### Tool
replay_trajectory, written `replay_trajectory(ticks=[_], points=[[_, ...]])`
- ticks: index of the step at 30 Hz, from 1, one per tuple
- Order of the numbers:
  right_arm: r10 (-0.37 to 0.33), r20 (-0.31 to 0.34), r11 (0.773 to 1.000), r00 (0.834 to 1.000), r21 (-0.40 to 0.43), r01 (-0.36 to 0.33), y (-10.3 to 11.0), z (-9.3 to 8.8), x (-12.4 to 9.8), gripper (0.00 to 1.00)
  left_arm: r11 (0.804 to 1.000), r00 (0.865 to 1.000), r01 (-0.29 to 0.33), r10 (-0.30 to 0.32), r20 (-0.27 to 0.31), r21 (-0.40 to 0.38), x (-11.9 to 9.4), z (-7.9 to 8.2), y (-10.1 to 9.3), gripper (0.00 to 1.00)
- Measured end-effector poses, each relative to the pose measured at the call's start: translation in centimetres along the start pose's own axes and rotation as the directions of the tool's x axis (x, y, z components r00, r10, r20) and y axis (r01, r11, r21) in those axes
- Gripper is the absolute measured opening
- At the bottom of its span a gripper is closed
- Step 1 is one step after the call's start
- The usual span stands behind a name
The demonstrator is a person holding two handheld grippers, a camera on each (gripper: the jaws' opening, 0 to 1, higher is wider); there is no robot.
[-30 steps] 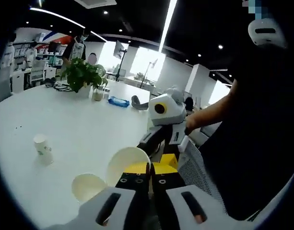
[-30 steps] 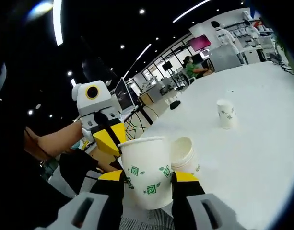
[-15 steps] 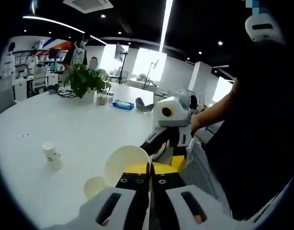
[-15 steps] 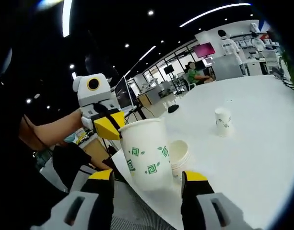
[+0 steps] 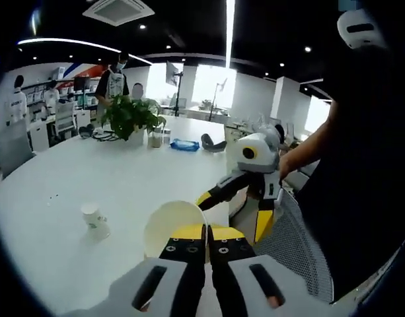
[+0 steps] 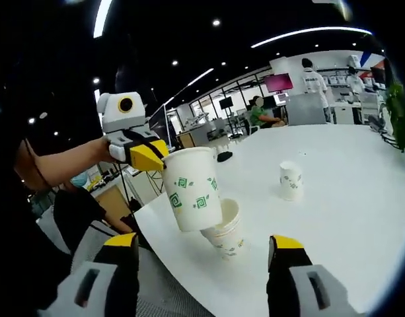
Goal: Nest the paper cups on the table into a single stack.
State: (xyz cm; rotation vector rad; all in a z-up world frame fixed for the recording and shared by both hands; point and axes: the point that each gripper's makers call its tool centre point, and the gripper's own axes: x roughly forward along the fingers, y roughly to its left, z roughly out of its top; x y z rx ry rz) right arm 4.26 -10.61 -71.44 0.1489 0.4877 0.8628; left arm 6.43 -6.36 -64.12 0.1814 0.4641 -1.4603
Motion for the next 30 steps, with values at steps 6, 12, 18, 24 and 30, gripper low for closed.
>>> replay_trajectory(ticks=[6,12,18,24,30], points=[[-0.038,0.006,0.999,0.999,-0.018,0.038,-0.7,-0.1,-0.2,0.89,0.999,0.999,-0.029,0.03,-0.029,0.04,-0.1,-0.1,0.6,0.0],[-0.053,-0.003,0.998,0.999,-0.024,0.053,-0.9,-0.5,-0.4,0.91,0.995,0.995,-0.057,0.063,-0.073,0.085,0.1,-0.8,1.3,0.0],[-0.059,-0.007,0.998,0.998,-0.021,0.059,-1.1,-0.8,-0.6,0.9,0.991,0.99,-0.074,0.087,-0.108,0.114,0.5,-1.8,2.0,0.0],[-0.063,-0.009,0.998,0.998,-0.016,0.063,-1.1,-1.0,-0.7,0.89,0.985,0.984,-0.082,0.104,-0.144,0.151,1.3,-2.7,2.4,0.0],[-0.066,-0.011,0.998,0.998,-0.013,0.066,-1.2,-1.1,-0.7,0.89,0.975,0.971,-0.076,0.12,-0.207,0.209,2.4,-4.0,2.7,0.0]])
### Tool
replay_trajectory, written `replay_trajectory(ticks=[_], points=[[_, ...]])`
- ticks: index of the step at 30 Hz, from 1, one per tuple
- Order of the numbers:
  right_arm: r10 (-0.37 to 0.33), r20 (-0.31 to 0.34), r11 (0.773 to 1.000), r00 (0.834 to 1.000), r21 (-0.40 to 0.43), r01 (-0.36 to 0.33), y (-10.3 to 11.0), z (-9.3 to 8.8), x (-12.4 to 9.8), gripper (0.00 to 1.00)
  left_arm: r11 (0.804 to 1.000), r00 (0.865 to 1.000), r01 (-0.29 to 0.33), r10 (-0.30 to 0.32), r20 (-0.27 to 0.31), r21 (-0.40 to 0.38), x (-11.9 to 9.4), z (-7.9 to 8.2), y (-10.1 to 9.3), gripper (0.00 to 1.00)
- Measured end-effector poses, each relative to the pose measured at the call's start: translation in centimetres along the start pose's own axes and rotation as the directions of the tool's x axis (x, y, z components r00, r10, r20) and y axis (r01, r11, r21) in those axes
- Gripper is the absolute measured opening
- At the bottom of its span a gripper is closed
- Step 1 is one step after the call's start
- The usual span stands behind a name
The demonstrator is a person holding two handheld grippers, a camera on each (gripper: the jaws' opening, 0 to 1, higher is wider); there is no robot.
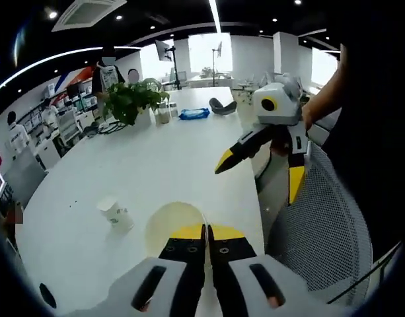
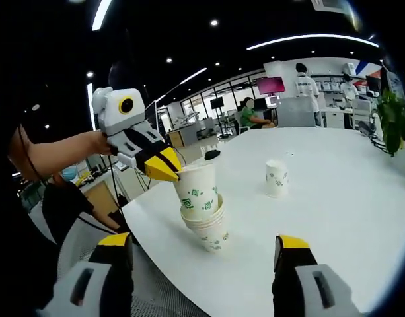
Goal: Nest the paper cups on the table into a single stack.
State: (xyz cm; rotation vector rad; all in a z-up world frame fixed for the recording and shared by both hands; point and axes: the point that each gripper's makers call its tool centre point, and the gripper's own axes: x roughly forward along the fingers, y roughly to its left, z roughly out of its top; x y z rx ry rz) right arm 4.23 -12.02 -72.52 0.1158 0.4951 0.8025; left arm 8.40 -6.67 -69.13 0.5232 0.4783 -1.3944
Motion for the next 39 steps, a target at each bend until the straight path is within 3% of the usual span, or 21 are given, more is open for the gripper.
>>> replay_trajectory(ticks=[14,39], points=[[-0.001,-0.008,1.0,1.0,0.0,0.001,-0.1,-0.2,0.0,0.87,1.0,0.996,0.023,-0.022,-0.083,0.012,2.2,-2.3,-0.4,0.04],[-0.002,-0.014,1.0,1.0,0.002,0.002,-0.1,-0.4,0.1,0.86,0.996,0.994,0.067,-0.073,-0.084,-0.067,3.1,-3.5,-1.4,0.09]])
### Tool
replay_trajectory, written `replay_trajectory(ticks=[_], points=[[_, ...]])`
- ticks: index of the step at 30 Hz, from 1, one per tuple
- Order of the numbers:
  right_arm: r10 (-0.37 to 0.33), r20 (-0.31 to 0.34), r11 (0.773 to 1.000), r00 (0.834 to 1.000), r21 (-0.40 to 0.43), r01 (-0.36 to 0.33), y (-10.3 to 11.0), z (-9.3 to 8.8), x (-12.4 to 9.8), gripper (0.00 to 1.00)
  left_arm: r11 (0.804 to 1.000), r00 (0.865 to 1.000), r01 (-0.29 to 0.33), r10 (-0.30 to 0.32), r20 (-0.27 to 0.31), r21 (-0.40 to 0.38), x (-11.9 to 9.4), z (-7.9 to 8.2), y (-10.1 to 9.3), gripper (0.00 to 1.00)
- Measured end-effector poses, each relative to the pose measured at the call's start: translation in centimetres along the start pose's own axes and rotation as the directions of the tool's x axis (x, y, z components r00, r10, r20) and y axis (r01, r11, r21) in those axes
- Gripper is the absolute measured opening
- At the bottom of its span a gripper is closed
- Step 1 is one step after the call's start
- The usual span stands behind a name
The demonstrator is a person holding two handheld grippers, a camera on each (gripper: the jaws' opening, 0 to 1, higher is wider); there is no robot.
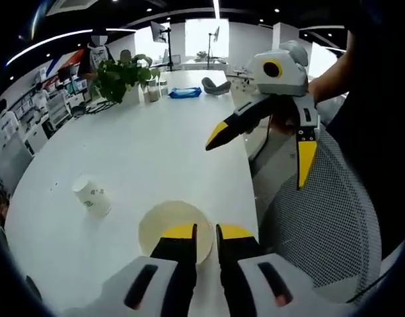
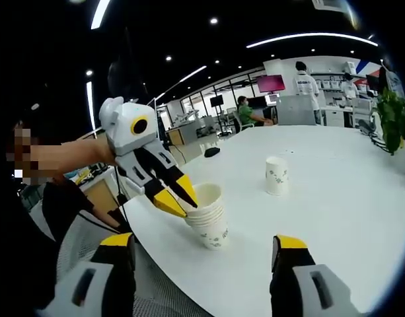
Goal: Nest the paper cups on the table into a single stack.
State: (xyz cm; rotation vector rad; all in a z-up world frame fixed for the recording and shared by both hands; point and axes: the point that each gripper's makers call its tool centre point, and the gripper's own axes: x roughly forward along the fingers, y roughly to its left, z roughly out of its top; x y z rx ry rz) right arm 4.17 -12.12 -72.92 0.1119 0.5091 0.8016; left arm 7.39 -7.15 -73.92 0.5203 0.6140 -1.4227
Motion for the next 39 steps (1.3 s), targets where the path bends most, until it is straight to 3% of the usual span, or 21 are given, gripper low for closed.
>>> replay_trajectory(ticks=[12,23,31,39], points=[[-0.021,0.021,1.0,1.0,-0.001,0.021,-0.4,0.4,-0.2,0.86,0.999,0.996,-0.018,0.022,0.081,-0.05,-1.3,1.4,0.5,0.1],[-0.043,0.031,0.999,0.999,-0.001,0.044,-0.8,0.5,-0.3,0.86,0.992,0.983,-0.086,0.1,0.152,-0.094,-2.4,2.3,3.2,0.17],[-0.079,0.052,0.997,0.996,0.013,0.078,-1.6,0.9,-0.6,0.87,0.987,0.976,-0.122,0.139,0.166,-0.105,-2.0,2.7,4.9,0.28],[-0.111,0.07,0.994,0.991,0.026,0.11,-2.4,1.2,-0.8,0.87,0.978,0.965,-0.141,0.17,0.201,-0.151,-1.8,3.6,6.8,0.31]])
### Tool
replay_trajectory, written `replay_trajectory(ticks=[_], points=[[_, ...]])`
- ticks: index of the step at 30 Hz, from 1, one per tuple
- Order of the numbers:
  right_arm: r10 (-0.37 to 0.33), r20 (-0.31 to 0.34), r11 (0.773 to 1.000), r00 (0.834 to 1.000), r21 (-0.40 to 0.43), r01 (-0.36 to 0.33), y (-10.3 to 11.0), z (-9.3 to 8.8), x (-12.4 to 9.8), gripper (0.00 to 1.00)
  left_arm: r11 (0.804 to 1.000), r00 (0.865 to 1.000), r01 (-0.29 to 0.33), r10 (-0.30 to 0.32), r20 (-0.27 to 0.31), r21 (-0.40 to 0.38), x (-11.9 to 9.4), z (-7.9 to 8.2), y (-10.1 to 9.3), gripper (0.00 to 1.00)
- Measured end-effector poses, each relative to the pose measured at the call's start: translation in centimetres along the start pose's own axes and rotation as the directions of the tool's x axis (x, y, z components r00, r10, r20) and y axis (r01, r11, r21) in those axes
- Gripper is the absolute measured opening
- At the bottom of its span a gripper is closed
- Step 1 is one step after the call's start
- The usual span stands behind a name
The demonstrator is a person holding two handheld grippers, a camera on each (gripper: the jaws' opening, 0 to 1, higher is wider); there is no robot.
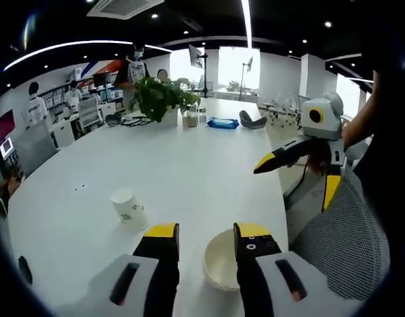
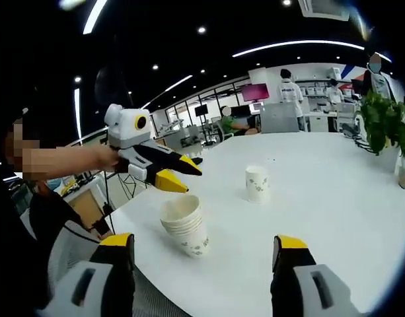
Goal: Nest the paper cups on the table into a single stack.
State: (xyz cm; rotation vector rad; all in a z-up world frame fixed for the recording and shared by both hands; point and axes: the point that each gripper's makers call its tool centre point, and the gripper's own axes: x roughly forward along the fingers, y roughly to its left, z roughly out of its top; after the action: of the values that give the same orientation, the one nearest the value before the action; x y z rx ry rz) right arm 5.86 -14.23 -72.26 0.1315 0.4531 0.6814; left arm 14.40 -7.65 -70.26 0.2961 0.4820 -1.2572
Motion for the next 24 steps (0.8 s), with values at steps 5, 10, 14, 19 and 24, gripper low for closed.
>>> replay_trajectory(ticks=[5,10,14,19,24], points=[[-0.009,0.005,1.0,1.0,0.007,0.009,-0.3,0.0,0.0,0.87,1.0,1.0,-0.019,0.019,0.013,-0.011,0.6,0.1,1.8,0.35],[-0.02,0.01,1.0,1.0,0.019,0.02,-0.6,0.1,-0.1,0.87,1.0,1.0,-0.021,0.021,-0.002,-0.015,1.5,-0.4,3.4,0.38],[-0.032,0.013,0.999,0.999,0.028,0.031,-0.9,0.2,-0.2,0.87,0.999,0.999,-0.047,0.047,0.0,-0.016,2.4,-0.7,5.1,0.41],[-0.039,0.013,0.999,0.999,0.036,0.039,-1.2,0.1,-0.2,0.87,0.997,0.998,-0.066,0.066,-0.015,-0.027,3.4,-1.1,6.5,0.49],[-0.05,0.011,0.998,0.999,0.033,0.05,-1.3,0.1,-0.2,0.87,0.997,0.996,-0.077,0.076,-0.035,-0.028,4.1,-1.7,7.3,0.51]])
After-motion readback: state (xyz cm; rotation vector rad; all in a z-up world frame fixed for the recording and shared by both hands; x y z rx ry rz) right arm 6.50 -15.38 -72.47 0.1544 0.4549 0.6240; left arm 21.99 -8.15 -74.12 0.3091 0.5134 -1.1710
